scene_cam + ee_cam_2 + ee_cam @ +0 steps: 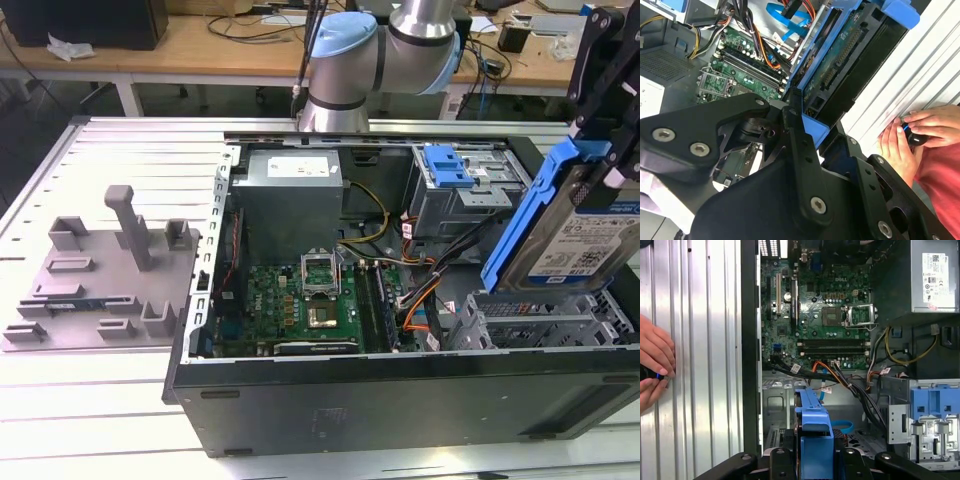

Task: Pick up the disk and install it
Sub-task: 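Insert the disk into the insertion slot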

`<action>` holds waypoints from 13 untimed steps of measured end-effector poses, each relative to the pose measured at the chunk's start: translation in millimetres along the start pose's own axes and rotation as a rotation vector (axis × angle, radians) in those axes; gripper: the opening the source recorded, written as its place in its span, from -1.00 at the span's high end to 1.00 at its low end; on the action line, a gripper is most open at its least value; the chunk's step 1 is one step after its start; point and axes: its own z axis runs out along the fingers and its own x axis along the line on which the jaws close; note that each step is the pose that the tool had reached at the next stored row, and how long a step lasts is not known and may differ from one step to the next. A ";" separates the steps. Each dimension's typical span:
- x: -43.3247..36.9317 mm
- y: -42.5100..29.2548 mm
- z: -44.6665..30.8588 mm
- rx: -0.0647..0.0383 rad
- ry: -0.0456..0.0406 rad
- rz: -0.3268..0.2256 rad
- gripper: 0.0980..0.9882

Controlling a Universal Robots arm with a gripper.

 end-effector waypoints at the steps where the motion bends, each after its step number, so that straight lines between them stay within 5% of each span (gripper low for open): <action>1: 0.3 -0.2 0.4 0.000 0.0001 0.000 0.39; 13: 1.8 -2.3 5.4 0.000 -0.0001 -0.001 0.39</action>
